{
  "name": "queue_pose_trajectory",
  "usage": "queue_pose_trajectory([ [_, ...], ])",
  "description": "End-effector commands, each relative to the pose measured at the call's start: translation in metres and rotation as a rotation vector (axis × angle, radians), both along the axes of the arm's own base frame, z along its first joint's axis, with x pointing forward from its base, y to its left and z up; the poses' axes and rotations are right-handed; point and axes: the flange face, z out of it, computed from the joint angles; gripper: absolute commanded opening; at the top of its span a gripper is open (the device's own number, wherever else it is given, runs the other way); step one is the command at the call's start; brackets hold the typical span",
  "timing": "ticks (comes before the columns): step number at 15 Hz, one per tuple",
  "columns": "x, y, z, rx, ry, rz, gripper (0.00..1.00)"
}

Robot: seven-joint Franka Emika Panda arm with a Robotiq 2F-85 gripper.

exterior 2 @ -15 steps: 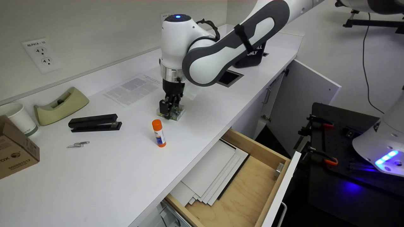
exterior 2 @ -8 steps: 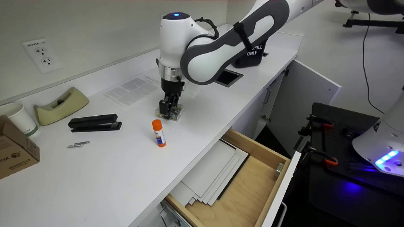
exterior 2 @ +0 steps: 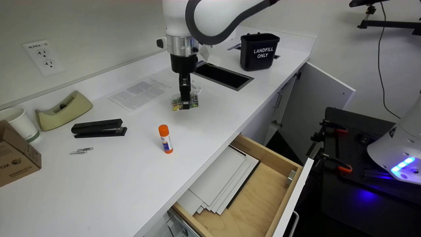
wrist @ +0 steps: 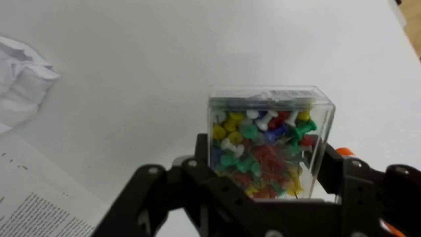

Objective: Move the object from the left to the right

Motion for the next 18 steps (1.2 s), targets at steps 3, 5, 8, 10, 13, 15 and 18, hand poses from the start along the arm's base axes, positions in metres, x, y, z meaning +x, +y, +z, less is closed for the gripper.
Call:
queue_pose_trajectory([
  [3, -0.007, -0.017, 0.019, -0.029, 0.057, 0.079, 0.74],
  [5, -0.008, -0.019, 0.02, -0.031, 0.059, 0.083, 0.74],
  [8, -0.014, -0.03, 0.014, -0.05, 0.026, 0.106, 0.49],
  [10, -0.019, -0.048, 0.006, -0.043, -0.015, 0.094, 0.49],
  [13, -0.025, -0.072, -0.013, -0.008, -0.083, 0.084, 0.49],
  [15, -0.032, -0.092, -0.024, -0.008, -0.115, 0.078, 0.49],
  [18, -0.04, -0.116, -0.043, -0.004, -0.112, 0.07, 0.49],
])
